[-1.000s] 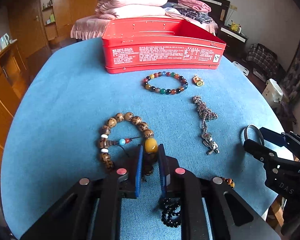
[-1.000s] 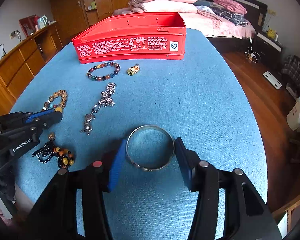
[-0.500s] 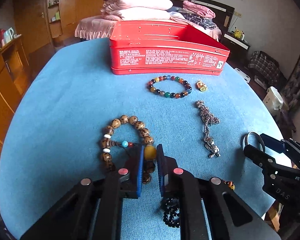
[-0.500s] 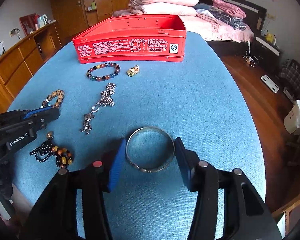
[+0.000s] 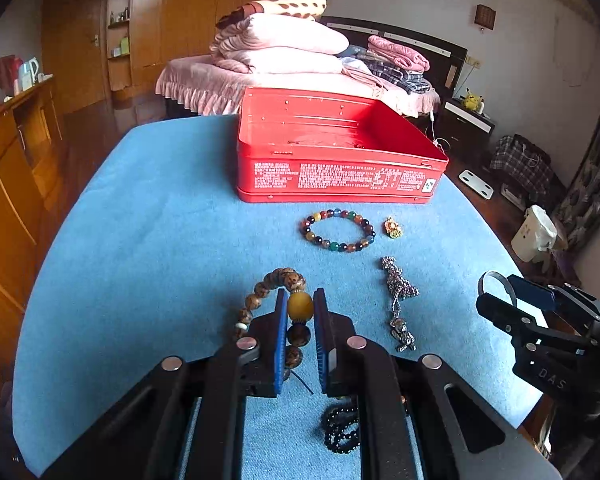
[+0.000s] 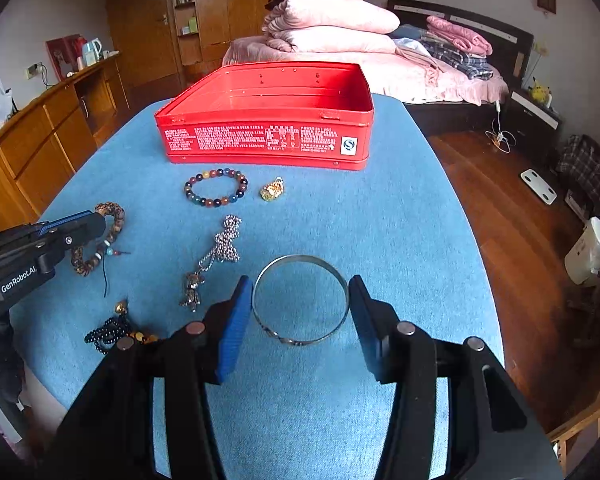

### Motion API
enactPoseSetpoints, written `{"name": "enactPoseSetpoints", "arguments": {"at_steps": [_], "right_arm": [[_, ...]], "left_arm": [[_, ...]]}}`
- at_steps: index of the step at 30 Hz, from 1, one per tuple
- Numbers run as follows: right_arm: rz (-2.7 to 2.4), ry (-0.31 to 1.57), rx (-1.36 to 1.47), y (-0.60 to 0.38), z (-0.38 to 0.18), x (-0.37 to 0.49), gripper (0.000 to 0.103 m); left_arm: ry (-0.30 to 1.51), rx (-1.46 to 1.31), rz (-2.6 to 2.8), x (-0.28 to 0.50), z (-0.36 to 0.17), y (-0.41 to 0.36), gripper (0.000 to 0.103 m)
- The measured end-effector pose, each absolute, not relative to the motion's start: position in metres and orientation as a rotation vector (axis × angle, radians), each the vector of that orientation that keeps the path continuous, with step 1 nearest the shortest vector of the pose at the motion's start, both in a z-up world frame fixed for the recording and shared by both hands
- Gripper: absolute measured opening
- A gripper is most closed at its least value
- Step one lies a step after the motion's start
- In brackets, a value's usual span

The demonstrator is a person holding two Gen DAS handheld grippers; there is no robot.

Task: Organize jewelry
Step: 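Carry the bangle and wooden bead bracelet into the red tin while opening both tools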

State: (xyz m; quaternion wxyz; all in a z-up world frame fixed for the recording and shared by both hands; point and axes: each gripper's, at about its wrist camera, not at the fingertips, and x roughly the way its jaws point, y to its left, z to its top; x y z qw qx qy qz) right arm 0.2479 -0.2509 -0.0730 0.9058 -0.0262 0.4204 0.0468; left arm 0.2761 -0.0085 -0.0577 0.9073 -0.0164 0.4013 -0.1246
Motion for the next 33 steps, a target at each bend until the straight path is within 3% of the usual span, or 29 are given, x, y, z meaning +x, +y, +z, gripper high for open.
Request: {"name": "enactPoseSetpoints", "arguments": {"at_steps": [20, 33], "right_arm": [[0.102, 0.778, -0.020, -0.250, -0.016, 0.325, 0.048], [0.085, 0.803, -0.003, -0.254, -0.004, 0.414, 0.048]], "left_arm": [[0.719, -0.052, -0.258, 0.334, -0.006, -0.027, 0.013], [0.683, -0.088, -0.250, 0.429, 0.021, -0.043, 0.013]]}}
